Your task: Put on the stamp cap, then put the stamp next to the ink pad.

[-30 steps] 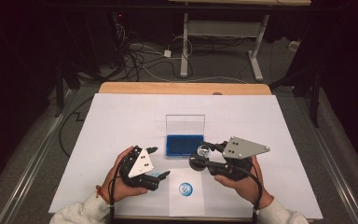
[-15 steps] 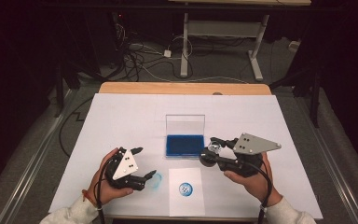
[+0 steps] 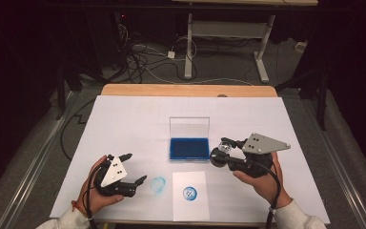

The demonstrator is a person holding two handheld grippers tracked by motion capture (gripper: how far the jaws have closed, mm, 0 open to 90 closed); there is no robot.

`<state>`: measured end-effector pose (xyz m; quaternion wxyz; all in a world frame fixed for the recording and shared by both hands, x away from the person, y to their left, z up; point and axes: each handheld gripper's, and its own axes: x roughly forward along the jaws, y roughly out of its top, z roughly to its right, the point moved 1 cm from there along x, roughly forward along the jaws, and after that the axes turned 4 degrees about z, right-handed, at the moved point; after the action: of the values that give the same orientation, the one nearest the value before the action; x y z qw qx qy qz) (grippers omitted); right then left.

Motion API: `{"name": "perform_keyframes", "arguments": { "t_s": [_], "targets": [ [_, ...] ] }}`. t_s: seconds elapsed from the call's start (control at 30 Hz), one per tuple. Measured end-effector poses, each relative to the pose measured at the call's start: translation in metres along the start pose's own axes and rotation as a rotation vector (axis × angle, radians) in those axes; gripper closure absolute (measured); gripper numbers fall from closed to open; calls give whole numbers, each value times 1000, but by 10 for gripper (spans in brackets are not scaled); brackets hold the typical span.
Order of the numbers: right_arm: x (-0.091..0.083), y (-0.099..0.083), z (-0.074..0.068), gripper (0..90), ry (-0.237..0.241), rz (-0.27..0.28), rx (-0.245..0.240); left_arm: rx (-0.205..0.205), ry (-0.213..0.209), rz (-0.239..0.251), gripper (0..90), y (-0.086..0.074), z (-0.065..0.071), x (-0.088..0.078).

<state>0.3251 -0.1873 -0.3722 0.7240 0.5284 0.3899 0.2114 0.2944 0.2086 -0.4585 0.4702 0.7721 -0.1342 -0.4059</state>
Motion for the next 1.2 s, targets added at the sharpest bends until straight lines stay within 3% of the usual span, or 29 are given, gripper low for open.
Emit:
{"name": "perform_keyframes", "arguments": {
  "t_s": [0.13,0.37,0.67,0.9,1.1,1.2],
  "targets": [
    [5,-2,3,571,-14,-22,-4,6,14,-21,156,-7,0,-4],
    [8,-3,11,571,-46,-41,4,-17,22,-47,156,-18,0,-10],
    [15,-1,32,571,-86,-61,28,-14,30,-69,156,-18,2,-5],
    [30,-5,44,571,-118,-103,36,-2,27,-73,156,-16,5,-4],
    [46,-16,54,570,-117,-135,79,-4,31,-76,156,-16,5,-3],
    [55,-25,59,570,-151,-177,78,2,27,-80,156,-16,6,-2]
  ]
}}
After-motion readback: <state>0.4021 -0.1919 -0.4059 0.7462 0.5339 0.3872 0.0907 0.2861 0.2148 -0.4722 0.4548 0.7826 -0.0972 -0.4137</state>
